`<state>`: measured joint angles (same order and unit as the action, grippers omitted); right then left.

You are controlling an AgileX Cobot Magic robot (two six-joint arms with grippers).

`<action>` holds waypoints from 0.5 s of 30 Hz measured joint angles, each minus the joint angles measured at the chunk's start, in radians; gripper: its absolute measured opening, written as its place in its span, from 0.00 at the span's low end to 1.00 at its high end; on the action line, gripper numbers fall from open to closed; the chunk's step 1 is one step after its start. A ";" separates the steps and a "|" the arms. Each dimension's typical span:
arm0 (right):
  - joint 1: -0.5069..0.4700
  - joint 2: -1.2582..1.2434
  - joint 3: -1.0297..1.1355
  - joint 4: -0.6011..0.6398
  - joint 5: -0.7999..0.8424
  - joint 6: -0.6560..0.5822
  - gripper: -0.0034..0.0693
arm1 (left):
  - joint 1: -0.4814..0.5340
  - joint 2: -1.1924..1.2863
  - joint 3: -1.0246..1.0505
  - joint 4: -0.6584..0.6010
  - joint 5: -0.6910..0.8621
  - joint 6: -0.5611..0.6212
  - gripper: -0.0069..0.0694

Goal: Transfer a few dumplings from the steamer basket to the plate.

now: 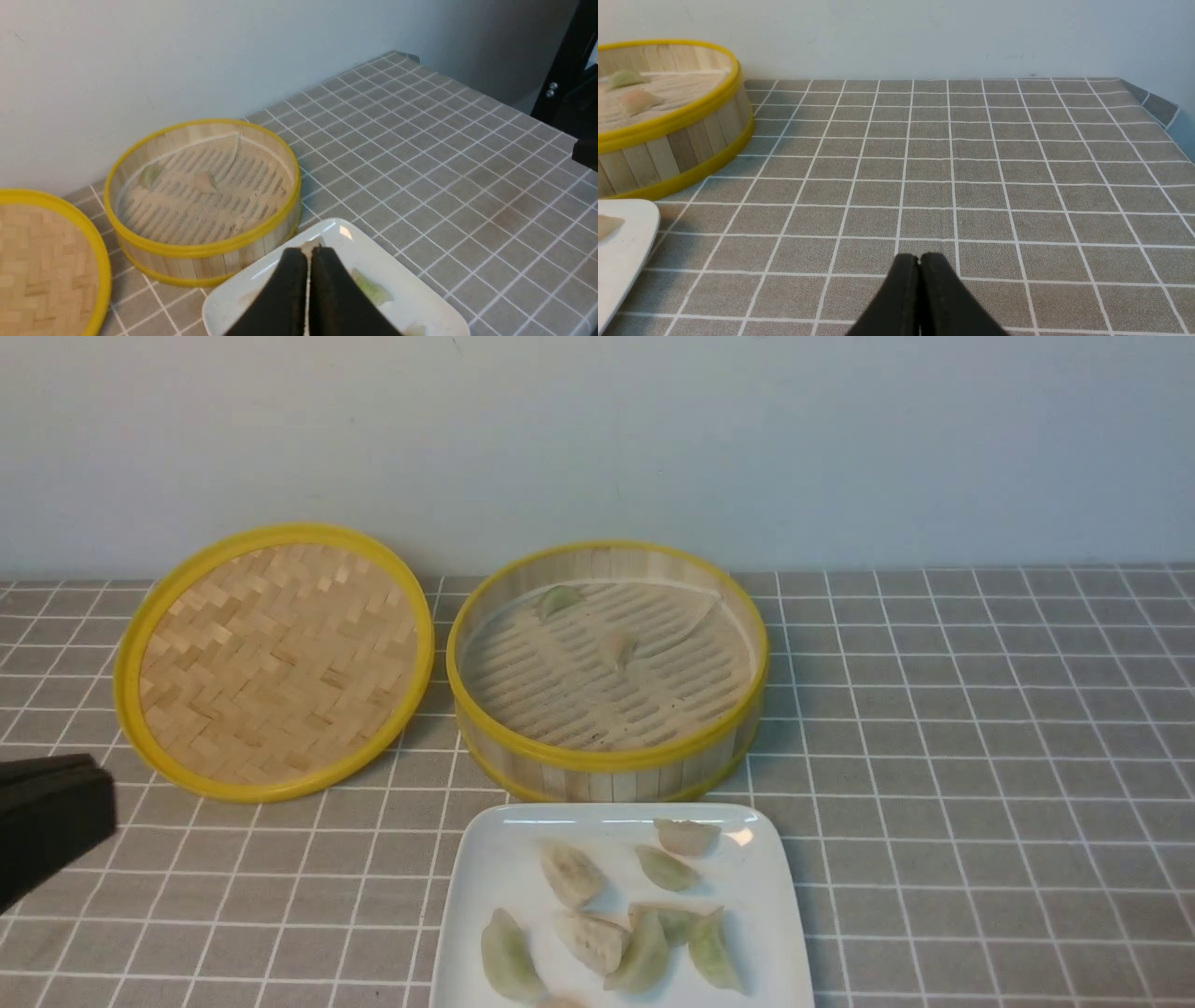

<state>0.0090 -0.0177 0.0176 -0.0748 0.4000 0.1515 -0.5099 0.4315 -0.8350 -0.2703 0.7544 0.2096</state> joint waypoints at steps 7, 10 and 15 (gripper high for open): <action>0.000 0.000 0.000 0.000 0.000 0.000 0.03 | 0.001 -0.148 0.007 0.151 0.000 -0.092 0.08; 0.000 0.000 0.000 0.000 0.000 0.000 0.03 | 0.001 -0.183 0.032 0.233 -0.004 -0.169 0.08; 0.000 0.000 0.000 0.000 0.000 0.000 0.03 | 0.005 -0.265 0.190 0.405 -0.056 -0.302 0.08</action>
<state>0.0090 -0.0177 0.0176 -0.0748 0.4000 0.1515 -0.5047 0.1669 -0.6453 0.1344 0.6980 -0.0927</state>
